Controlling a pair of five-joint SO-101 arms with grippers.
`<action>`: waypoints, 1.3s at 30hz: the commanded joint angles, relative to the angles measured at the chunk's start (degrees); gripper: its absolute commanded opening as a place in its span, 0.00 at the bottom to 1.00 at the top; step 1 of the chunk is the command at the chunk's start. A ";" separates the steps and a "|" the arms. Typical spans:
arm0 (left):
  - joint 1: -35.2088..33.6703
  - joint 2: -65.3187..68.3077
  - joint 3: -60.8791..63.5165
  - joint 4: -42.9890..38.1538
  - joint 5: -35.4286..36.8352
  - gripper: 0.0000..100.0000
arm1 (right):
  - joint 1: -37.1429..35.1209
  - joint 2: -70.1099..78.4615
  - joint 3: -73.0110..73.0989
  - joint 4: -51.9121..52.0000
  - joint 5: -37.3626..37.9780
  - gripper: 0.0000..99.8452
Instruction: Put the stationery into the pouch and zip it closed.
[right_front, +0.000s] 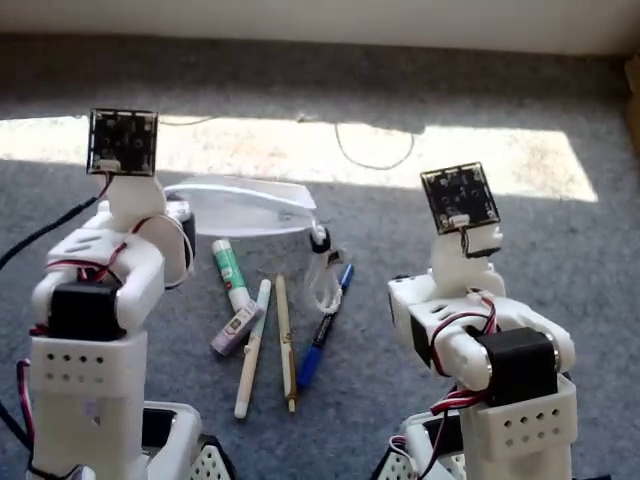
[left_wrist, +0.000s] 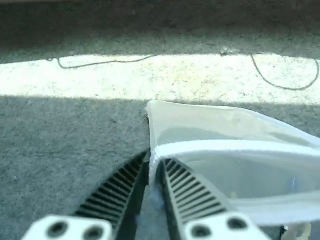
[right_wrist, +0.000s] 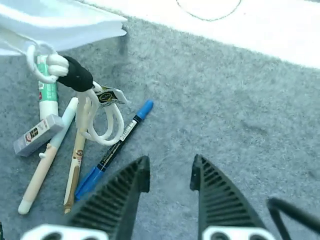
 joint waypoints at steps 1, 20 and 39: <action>-3.30 6.90 -10.24 3.16 3.34 0.01 | -0.04 -0.66 1.45 -4.53 -4.57 0.14; -8.57 10.42 -9.63 5.27 6.33 0.01 | -7.34 19.82 8.31 -17.80 -16.97 0.14; -8.57 10.33 -6.20 5.19 6.24 0.01 | -11.74 51.74 -1.45 -27.12 -32.79 0.14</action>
